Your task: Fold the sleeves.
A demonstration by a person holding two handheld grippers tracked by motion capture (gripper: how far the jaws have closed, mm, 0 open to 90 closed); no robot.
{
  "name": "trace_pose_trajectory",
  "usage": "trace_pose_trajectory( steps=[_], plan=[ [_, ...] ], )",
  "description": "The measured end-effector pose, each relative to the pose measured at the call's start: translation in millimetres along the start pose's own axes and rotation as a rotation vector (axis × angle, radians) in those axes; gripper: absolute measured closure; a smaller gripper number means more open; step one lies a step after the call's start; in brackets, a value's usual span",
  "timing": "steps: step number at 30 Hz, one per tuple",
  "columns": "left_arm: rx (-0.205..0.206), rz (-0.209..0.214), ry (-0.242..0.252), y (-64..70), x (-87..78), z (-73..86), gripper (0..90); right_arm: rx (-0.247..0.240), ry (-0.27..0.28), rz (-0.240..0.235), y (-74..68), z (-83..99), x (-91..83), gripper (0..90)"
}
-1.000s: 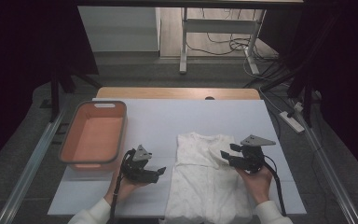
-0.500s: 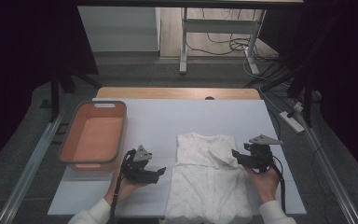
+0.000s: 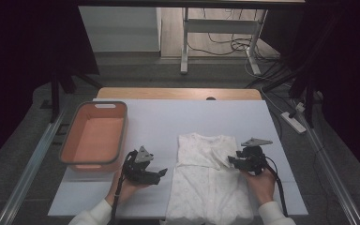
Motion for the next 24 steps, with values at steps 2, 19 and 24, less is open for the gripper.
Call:
trace_pose_trajectory(
  steps=[2,19,24],
  plan=[
    [-0.001,0.0,0.0,-0.1,0.0,0.0,21.2,0.002,-0.028,-0.021,-1.6,2.8,3.7,60.4],
    [0.0,-0.002,0.001,-0.3,-0.3,-0.2,21.2,-0.013,0.059,-0.114,-18.4,-13.0,-17.7,84.8],
    [-0.002,-0.003,0.002,-0.8,-0.6,-0.5,21.2,-0.006,0.1,-0.165,-28.0,-19.9,-21.9,85.0]
  ],
)
Point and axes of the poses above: each handheld gripper's, and its own axes: x roughly forward along the jaws, z roughly out of its underside, y roughly to its right, the point moved 8 cm from there along x, roughly forward along the jaws, and after that the axes turned 2 degrees about -x, right-handed, at the moved point
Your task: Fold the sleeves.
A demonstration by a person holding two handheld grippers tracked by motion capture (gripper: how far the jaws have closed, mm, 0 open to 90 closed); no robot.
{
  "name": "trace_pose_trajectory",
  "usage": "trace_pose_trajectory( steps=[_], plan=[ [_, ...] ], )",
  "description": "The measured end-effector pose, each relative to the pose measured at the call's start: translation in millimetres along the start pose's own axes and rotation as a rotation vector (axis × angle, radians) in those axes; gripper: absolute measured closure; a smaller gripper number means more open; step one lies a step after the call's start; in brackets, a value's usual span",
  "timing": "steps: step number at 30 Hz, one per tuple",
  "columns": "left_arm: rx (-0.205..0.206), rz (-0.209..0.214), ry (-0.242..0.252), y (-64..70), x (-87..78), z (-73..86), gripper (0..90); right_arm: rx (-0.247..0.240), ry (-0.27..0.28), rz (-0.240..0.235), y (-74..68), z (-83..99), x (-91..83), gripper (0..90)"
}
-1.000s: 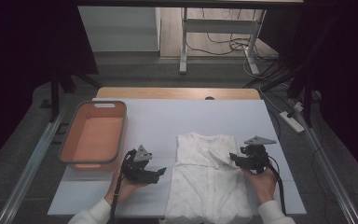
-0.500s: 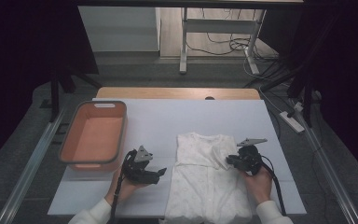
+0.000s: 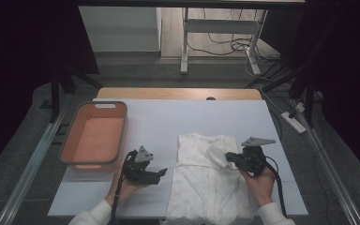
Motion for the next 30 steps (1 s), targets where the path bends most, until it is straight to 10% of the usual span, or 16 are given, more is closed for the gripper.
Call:
trace_pose_trajectory(
  steps=[13,30],
  plan=[
    [-0.015,0.002,0.009,-2.6,-2.0,-1.6,21.2,-0.029,0.075,-0.084,-27.7,-22.0,4.4,85.0],
    [-0.021,-0.004,0.009,-4.4,-2.7,-0.9,21.1,-0.087,0.04,-0.094,-45.7,-36.2,36.0,84.7]
  ],
)
Point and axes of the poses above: each handheld gripper's, and its own axes: x roughly forward along the jaws, z roughly out of its underside, y roughly to its right, the point moved 8 cm from there along x, roughly forward along the jaws, and after that the axes turned 2 degrees about -x, right-handed, at the moved point
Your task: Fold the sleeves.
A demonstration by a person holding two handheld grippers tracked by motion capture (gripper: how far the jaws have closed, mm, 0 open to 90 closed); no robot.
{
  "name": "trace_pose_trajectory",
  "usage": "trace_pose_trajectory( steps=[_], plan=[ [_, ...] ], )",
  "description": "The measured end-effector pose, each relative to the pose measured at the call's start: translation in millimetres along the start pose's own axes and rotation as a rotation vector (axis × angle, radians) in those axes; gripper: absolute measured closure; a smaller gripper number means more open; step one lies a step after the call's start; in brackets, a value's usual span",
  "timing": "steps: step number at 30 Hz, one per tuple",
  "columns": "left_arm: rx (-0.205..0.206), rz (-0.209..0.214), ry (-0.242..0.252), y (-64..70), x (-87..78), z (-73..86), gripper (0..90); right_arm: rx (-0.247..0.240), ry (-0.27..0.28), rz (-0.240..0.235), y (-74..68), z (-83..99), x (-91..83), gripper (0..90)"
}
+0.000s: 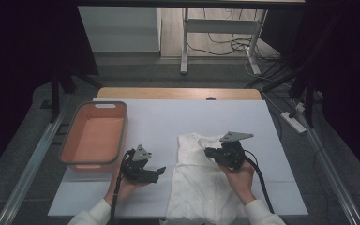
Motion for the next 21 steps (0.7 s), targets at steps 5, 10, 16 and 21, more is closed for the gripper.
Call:
trace_pose_trajectory(
  steps=[5,10,16,21],
  plan=[
    [0.002,0.001,-0.002,0.9,0.0,0.2,21.1,-0.007,-0.014,0.011,0.5,1.2,5.1,84.7],
    [0.002,0.001,-0.002,1.0,0.4,0.2,21.0,-0.012,-0.026,0.018,0.8,2.2,10.3,84.7],
    [0.003,0.0,-0.003,0.8,0.7,0.5,21.0,-0.014,-0.029,0.018,-0.2,-2.3,19.2,84.6],
    [0.004,-0.001,-0.004,0.6,0.7,0.9,21.0,-0.029,-0.053,0.011,-4.5,-2.2,30.9,84.5]
  ],
)
Point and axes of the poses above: each handheld gripper's, and its own axes: x roughly forward along the jaws, z roughly out of its underside, y roughly to its right, the point moved 8 cm from there along x, roughly forward along the jaws, and after that the axes turned 2 degrees about -x, right-handed, at the moved point
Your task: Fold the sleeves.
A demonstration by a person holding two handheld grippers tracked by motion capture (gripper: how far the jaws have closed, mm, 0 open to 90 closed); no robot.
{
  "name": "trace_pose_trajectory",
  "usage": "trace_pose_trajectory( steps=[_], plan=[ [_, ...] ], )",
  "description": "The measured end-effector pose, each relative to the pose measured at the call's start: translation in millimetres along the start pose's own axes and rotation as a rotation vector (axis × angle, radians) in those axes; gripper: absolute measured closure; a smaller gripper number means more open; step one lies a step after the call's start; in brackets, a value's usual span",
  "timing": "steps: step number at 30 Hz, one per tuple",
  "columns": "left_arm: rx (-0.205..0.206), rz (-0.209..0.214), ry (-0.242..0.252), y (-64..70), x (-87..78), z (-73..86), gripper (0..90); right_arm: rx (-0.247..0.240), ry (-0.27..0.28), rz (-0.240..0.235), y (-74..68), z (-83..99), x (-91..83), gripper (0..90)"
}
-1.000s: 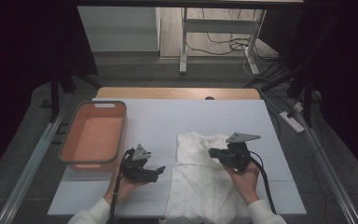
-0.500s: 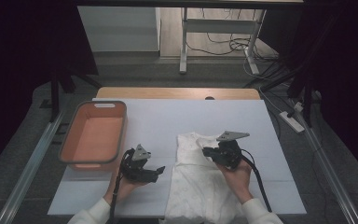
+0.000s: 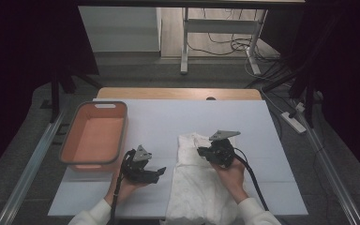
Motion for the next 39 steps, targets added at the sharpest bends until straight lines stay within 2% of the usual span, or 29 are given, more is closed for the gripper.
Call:
trace_pose_trajectory(
  steps=[6,7,9,12,13,14,17,19,24,29,33,39],
  plan=[
    [0.0,-0.001,-0.001,-0.2,0.0,0.2,21.0,-0.012,-0.01,-0.008,-2.7,-0.6,5.6,81.7],
    [0.001,-0.001,-0.001,-0.2,0.1,0.2,21.0,-0.011,0.002,-0.022,-4.0,-2.2,5.0,68.2],
    [0.001,-0.001,-0.001,-0.2,-0.1,0.2,20.9,-0.001,0.032,-0.036,-4.8,-5.7,2.1,54.3],
    [0.002,-0.001,0.0,-0.1,-0.3,0.2,21.0,-0.011,0.064,0.0,-0.9,-9.6,-5.7,42.4],
    [0.002,-0.001,-0.001,-0.1,-0.3,0.3,21.0,-0.011,0.064,0.0,-0.9,-9.6,-5.7,42.4],
    [0.002,0.0,-0.002,-0.1,0.0,0.5,21.0,-0.021,0.07,0.047,5.4,-10.4,-12.9,36.9],
    [0.0,0.002,-0.003,-0.3,0.4,0.5,21.0,-0.004,0.096,0.063,12.4,-11.6,-21.5,34.2],
    [-0.004,0.004,-0.002,-0.6,0.4,0.2,21.0,0.013,0.108,0.056,17.0,-11.5,-27.6,33.6],
    [-0.01,0.004,0.003,-1.9,0.0,-0.8,21.0,0.021,0.114,0.055,22.4,-9.6,-34.0,32.5],
    [-0.019,0.02,0.01,-1.9,0.5,-3.8,21.0,-0.004,0.101,0.049,25.3,-3.9,-39.2,30.9],
    [-0.022,0.028,0.011,-3.4,1.2,-7.3,20.6,-0.005,0.101,0.038,28.5,-1.7,-44.6,29.7],
    [-0.032,0.052,0.033,-4.1,-0.3,-23.3,20.5,-0.03,0.124,0.043,32.8,0.0,-59.8,28.7]
  ],
)
Point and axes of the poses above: each handheld gripper's, and its own axes: x roughly forward along the jaws, z roughly out of its underside, y roughly to its right, the point moved 8 cm from there along x, roughly forward along the jaws, and after that the axes turned 2 degrees about -x, right-handed, at the moved point
